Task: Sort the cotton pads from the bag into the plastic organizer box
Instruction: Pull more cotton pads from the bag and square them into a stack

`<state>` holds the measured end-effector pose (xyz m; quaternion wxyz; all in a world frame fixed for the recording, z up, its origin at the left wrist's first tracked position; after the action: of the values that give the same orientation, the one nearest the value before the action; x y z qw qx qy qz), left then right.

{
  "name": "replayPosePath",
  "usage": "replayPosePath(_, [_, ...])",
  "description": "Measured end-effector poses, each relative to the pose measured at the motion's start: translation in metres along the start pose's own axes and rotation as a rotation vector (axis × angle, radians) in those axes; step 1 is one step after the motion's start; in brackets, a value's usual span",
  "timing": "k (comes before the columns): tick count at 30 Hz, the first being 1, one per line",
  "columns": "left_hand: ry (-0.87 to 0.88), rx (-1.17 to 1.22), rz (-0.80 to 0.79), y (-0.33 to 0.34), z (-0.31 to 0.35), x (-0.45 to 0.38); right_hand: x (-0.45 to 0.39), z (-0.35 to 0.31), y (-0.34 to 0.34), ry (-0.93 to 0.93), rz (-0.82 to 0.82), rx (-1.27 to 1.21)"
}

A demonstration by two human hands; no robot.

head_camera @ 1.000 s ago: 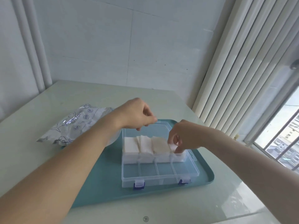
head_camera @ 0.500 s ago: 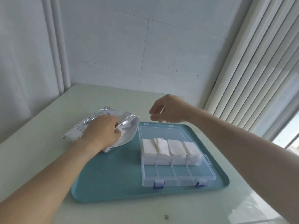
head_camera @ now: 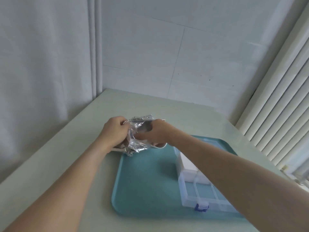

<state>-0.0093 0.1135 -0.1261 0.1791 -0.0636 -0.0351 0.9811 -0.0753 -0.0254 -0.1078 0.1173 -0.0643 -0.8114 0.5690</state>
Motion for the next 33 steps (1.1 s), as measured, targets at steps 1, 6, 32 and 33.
replayPosePath(1, [-0.024, 0.017, -0.003, 0.001, -0.004, 0.000, -0.002, 0.001, 0.003, 0.034, 0.002, -0.043])
replayPosePath(6, [0.016, 0.048, -0.024, 0.006, -0.005, -0.005, -0.014, 0.011, 0.002, 0.138, 0.157, -0.099])
replayPosePath(32, [0.273, -0.360, 0.318, -0.010, 0.017, 0.006, 0.021, 0.014, -0.040, 0.180, 0.347, -0.332])
replayPosePath(33, [0.267, -0.377, 0.325, -0.011, 0.017, 0.006, 0.025, 0.014, -0.042, 0.171, 0.372, -0.370])
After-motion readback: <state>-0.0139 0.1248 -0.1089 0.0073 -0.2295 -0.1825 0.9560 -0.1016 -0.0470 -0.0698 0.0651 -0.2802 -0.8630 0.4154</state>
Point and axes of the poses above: each hand's wrist, its own x-axis away from the middle knuckle, its own y-axis out of the palm, z = x × y, the point moved 8 cm from there along -x, towards the middle knuckle, and after that the axes turned 13 degrees about x, right-handed, at the moved point
